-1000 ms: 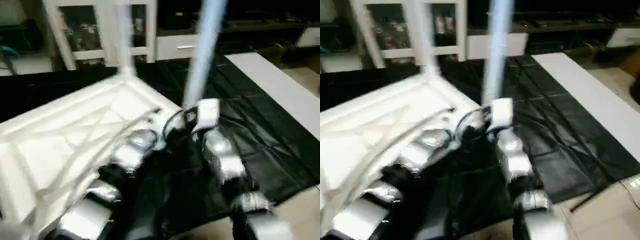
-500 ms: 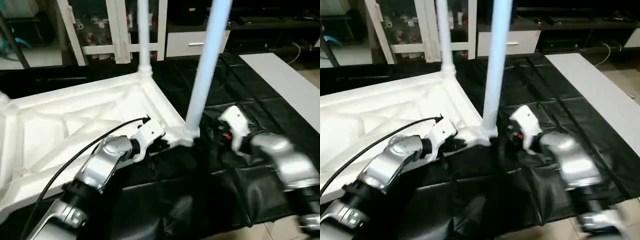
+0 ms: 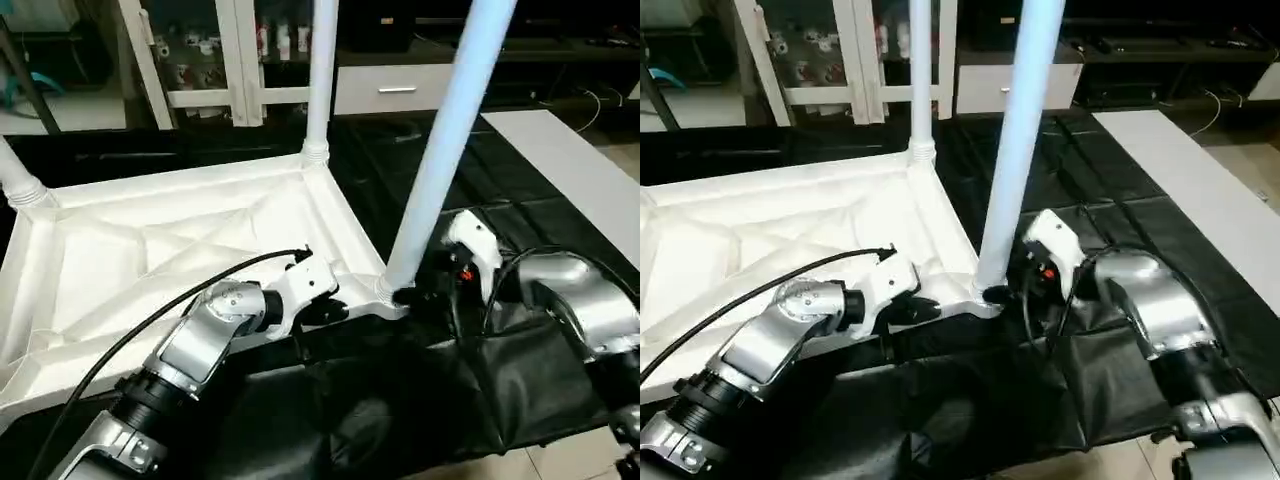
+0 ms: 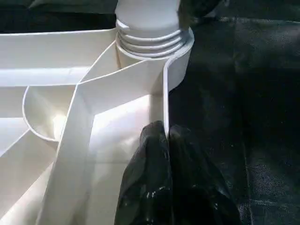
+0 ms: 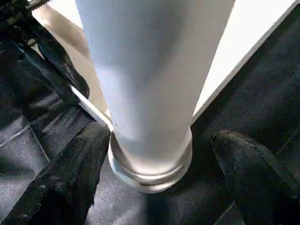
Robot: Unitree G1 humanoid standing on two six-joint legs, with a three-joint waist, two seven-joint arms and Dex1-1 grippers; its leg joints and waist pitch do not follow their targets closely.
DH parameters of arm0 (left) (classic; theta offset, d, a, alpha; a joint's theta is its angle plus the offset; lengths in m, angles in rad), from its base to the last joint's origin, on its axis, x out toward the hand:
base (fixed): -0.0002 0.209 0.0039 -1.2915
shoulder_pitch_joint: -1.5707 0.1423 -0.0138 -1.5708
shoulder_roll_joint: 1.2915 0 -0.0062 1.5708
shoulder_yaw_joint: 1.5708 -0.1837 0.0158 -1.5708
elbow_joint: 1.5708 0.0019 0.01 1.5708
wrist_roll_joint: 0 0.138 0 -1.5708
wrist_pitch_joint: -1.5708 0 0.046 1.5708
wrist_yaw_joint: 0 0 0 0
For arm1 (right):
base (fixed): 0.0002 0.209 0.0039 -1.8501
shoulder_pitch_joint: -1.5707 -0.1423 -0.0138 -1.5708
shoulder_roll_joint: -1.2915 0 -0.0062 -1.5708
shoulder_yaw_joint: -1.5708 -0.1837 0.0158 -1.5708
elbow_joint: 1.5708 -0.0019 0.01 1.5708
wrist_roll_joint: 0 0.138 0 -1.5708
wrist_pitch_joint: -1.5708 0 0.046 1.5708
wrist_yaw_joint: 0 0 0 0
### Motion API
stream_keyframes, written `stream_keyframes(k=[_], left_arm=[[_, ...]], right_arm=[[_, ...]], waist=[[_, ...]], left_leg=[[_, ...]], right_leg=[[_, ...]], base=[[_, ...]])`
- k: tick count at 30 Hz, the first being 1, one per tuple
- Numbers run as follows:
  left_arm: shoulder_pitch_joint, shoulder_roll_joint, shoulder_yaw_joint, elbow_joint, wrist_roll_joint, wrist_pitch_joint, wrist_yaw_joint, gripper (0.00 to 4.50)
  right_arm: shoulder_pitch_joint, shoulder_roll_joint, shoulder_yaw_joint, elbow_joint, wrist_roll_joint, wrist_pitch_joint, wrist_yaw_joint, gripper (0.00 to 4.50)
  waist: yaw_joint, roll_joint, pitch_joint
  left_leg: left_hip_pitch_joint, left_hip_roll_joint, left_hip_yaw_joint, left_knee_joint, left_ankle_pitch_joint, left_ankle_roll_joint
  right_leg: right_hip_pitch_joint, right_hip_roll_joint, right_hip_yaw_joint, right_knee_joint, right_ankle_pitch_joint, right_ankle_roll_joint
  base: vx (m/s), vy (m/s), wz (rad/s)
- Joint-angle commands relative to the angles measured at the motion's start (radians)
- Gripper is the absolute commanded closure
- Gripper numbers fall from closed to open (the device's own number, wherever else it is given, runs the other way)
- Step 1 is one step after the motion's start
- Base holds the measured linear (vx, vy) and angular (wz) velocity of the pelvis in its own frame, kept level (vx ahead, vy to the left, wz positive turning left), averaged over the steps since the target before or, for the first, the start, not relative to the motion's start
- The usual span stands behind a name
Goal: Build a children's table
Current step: Rotate leg to tighten
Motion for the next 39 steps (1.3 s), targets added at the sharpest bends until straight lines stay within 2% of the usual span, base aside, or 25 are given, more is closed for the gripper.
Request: stream_keyframes(k=[1, 7, 8, 20, 24, 25, 29, 32, 39], left_arm=[[0.013, 0.002, -0.028, -0.038, 0.005, 0.020, -0.038, 4.50], [0.018, 0.011, -0.029, -0.048, 0.005, 0.026, -0.039, 4.50], [0.021, 0.016, -0.029, -0.054, 0.004, 0.030, -0.039, 4.50], [0.024, 0.018, -0.033, -0.064, 0.002, 0.046, -0.032, 4.50], [0.022, 0.017, -0.034, -0.059, 0.002, 0.044, -0.029, 4.50], [0.021, 0.017, -0.034, -0.059, 0.002, 0.044, -0.029, 4.50], [0.018, 0.016, -0.035, -0.056, 0.004, 0.044, -0.029, 4.50], [0.018, 0.016, -0.035, -0.056, 0.004, 0.044, -0.029, 4.50], [0.025, 0.023, -0.029, -0.059, 0.004, 0.045, -0.027, 4.50]], right_arm=[[-0.044, 0.005, 0.024, 0.057, -0.028, -0.029, 0.020, 0.57], [-0.065, 0.015, 0.036, 0.090, -0.039, -0.041, 0.035, 0.57], [-0.073, 0.013, 0.049, 0.107, -0.048, -0.051, 0.052, 0.83], [-0.090, 0.004, 0.069, 0.153, -0.065, -0.087, 0.111, 0.83], [-0.093, -0.002, 0.071, 0.165, -0.075, -0.101, 0.122, 0.83], [-0.093, -0.002, 0.071, 0.166, -0.076, -0.102, 0.122, 1.04], [-0.092, 0.005, 0.074, 0.176, -0.088, -0.112, 0.121, 1.31], [-0.091, 0.012, 0.074, 0.183, -0.088, -0.116, 0.125, 1.61], [-0.080, 0.024, 0.071, 0.183, -0.092, -0.126, 0.127, 1.78]], waist=[[0.001, -0.016, -0.066], [0.003, -0.017, -0.066], [0.003, -0.016, -0.067], [0.001, -0.018, -0.064], [0.001, -0.016, -0.065], [0.001, -0.017, -0.066], [0.002, -0.017, -0.066], [0.001, -0.020, -0.065], [0.000, -0.022, -0.063]], left_leg=[[0.013, 0.047, -0.015, -0.066, -0.105, 0.095], [0.012, 0.048, -0.014, -0.064, -0.090, 0.111], [0.013, 0.048, -0.014, -0.063, -0.091, 0.110], [0.013, 0.048, -0.016, -0.063, -0.143, 0.086], [0.013, 0.048, -0.016, -0.062, -0.138, 0.085], [0.012, 0.047, -0.016, -0.061, -0.132, 0.089], [0.012, 0.047, -0.015, -0.060, -0.121, 0.099], [0.010, 0.047, -0.016, -0.060, -0.141, 0.093], [0.011, 0.048, -0.018, -0.062, -0.172, 0.071]], right_leg=[[0.048, -0.028, 0.025, -0.038, -0.143, -0.273], [0.051, -0.028, 0.026, -0.034, -0.108, -0.287], [0.050, -0.028, 0.025, -0.033, -0.110, -0.288], [0.048, -0.028, 0.026, -0.038, -0.176, -0.277], [0.049, -0.027, 0.026, -0.036, -0.160, -0.276], [0.049, -0.027, 0.026, -0.035, -0.150, -0.280], [0.050, -0.027, 0.026, -0.034, -0.138, -0.286], [0.049, -0.028, 0.026, -0.036, -0.174, -0.278], [0.045, -0.027, 0.026, -0.040, -0.230, -0.255]], base=[[0.000, 0.000, 0.00], [0.000, 0.000, 0.00], [0.000, 0.000, 0.00], [0.000, 0.000, 0.00], [0.000, 0.000, 0.00], [0.000, 0.000, 0.00], [0.000, 0.000, 0.00], [0.000, 0.000, 0.00], [0.000, 0.000, 0.00]])
